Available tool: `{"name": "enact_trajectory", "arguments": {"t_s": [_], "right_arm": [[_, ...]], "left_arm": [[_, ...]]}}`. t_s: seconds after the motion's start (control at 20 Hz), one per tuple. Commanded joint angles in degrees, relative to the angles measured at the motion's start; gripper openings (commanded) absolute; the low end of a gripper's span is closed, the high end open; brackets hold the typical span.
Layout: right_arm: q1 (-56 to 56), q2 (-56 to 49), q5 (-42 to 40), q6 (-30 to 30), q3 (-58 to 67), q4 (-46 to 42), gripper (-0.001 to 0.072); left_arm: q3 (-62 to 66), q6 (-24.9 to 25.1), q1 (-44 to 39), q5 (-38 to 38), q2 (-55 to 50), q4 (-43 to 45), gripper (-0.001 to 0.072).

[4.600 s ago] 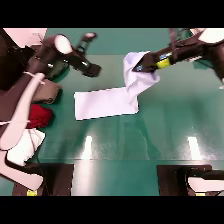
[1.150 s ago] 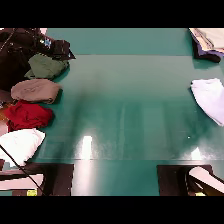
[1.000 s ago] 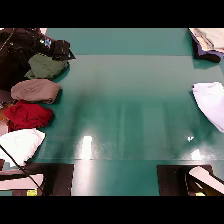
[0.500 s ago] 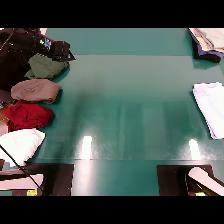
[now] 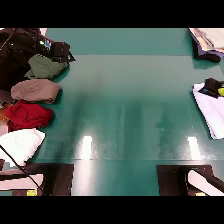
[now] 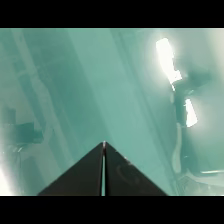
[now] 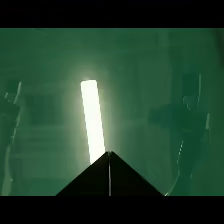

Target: Fold the shirts.

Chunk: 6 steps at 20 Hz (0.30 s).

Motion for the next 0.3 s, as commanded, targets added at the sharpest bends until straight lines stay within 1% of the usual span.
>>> {"name": "enact_trajectory", "arguments": {"t_s": [0.0,0.25], "right_arm": [[4.85,0.02,-0.44,-0.17,0.13,0.48,0.0018],[4.90,0.02,1.07,-0.17,0.13,0.52,0.0018]], "left_arm": [[0.00,-0.02,0.00,0.28,0.00,0.00,0.0022],[0.00,-0.02,0.00,0.28,0.00,0.00,0.0022]]}}
